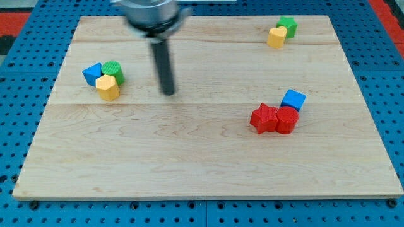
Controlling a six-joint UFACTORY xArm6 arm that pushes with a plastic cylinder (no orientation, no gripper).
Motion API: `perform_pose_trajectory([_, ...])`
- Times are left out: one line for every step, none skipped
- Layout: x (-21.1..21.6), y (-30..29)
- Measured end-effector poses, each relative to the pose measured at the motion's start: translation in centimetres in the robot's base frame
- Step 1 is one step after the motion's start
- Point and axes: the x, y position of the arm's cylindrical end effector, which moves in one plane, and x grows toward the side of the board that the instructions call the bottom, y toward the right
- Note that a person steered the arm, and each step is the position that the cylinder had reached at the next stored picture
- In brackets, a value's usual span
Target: Move the blue cube to the bottom center
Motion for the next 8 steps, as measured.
perform_pose_trajectory([-1.5, 12.0])
perform_pose_trajectory([2.3, 16.7])
perform_pose_trajectory([5.0, 20.6])
perform_pose_trajectory([8.8, 20.9])
perform_pose_trajectory([9.6, 26.5])
perform_pose_trajectory([12.3, 31.2])
perform_pose_trajectory([15.9, 28.4])
perform_pose_trajectory([12.7, 22.1])
